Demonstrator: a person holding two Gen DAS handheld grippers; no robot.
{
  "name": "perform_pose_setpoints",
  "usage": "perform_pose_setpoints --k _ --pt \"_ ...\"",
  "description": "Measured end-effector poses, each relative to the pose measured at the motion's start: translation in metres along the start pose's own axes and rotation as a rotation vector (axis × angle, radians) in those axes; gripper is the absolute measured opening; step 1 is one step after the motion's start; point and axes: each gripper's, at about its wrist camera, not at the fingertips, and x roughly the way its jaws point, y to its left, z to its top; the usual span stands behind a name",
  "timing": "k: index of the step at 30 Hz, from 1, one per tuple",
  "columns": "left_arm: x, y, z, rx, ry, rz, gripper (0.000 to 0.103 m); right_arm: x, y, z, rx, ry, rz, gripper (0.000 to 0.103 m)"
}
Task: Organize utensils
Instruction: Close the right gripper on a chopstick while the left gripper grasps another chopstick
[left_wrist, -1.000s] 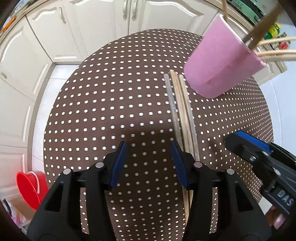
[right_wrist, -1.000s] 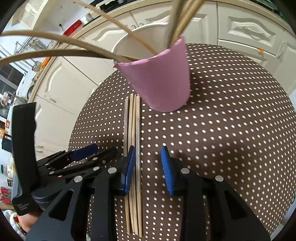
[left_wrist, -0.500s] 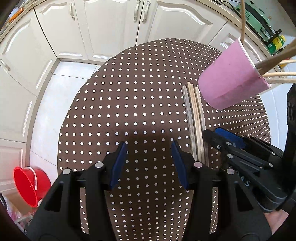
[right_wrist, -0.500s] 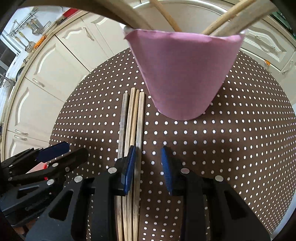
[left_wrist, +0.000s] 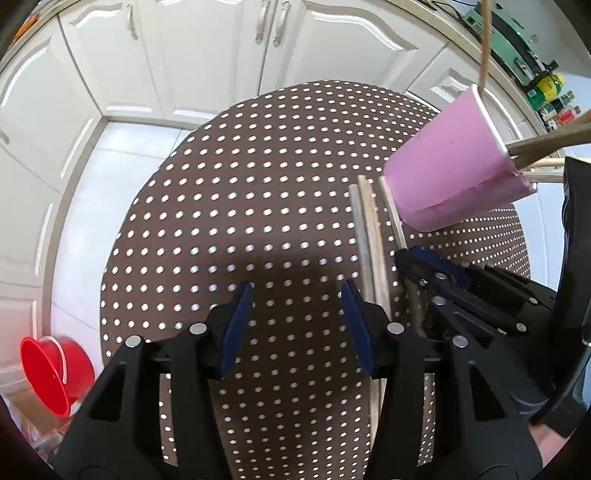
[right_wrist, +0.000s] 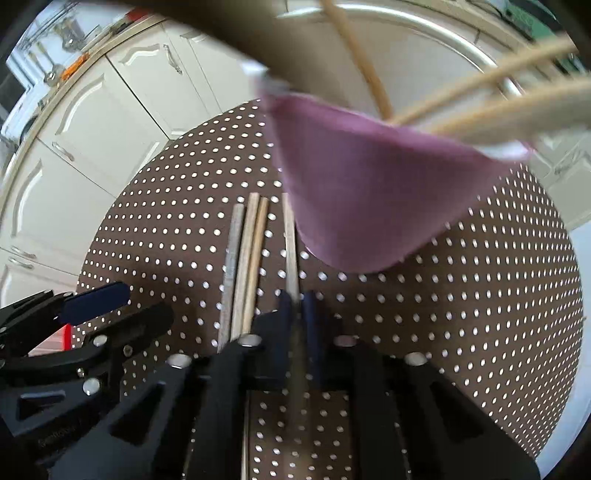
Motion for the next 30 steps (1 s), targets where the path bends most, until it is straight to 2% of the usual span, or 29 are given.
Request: perform_pose_setpoints --k 7,13,22,30 --pt "0.015 -0.026 0.004 0.049 0.032 0.000 0.050 -0.010 -0.023 -0.025 0.075 0.053 0.088 0.005" --pt "0.029 -0.041 0.011 0.099 0.046 0.052 0.050 -0.015 -0.037 -0.044 0.122 0.074 0.116 0.005" --pt "0.039 -0.056 0.026 0.126 0.070 0.094 0.053 -0.016 -0.043 -0.027 0.122 0.071 0.108 0.008" --pt "0.038 -0.064 0.022 0.164 0.048 0.133 0.043 0.000 -0.030 -0.004 0.068 0.071 0.064 0.006"
